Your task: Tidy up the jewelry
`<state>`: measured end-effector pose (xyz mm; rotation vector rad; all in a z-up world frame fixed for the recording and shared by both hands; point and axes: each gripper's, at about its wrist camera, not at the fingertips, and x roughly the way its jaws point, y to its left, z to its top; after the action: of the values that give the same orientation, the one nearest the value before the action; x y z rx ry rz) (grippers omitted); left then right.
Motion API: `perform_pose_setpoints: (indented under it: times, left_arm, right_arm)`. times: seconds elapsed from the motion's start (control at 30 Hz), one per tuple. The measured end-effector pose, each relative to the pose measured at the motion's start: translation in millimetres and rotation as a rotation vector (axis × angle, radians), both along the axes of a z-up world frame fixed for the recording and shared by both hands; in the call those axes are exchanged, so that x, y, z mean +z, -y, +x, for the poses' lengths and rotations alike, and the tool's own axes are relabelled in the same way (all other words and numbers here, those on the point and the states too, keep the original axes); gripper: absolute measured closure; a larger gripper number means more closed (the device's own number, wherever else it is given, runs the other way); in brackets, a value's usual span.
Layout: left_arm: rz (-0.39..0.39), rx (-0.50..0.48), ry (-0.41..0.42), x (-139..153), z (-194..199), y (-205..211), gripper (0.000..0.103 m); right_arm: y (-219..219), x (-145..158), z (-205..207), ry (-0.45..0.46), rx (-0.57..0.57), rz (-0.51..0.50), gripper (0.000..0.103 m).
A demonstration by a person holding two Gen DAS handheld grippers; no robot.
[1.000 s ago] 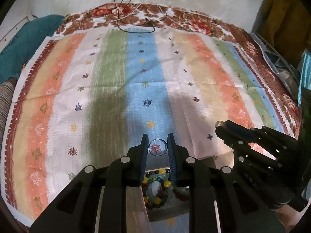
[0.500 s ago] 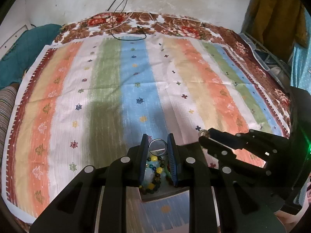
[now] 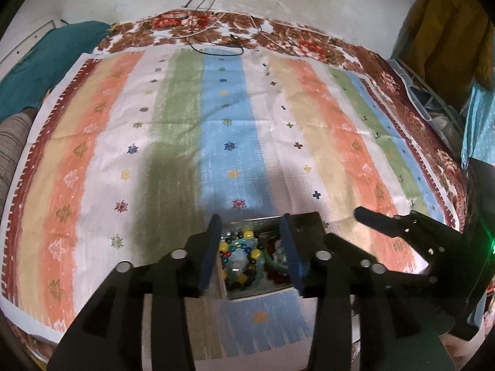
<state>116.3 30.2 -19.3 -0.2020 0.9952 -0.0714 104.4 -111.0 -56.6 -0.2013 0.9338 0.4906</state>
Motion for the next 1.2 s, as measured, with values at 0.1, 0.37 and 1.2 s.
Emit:
perform_pose_setpoints:
  times: [0.1, 0.37, 1.2]
  left_arm:
    - [-0.023, -0.006, -0.007, -1, -6, -3, 0.048]
    - [0.0, -0.028, -0.002, -1, -28, -1, 0.031]
    - [0.17, -0.048, 0.08, 4, -72, 13, 0.006]
  right_arm:
    - [7, 5, -5, 0.01, -0.009, 0.015, 0.043]
    - [31, 19, -21, 0.042, -0.032, 0.069, 0.027]
    - [57, 24, -58, 0.077, -0.003, 0.105, 0.006]
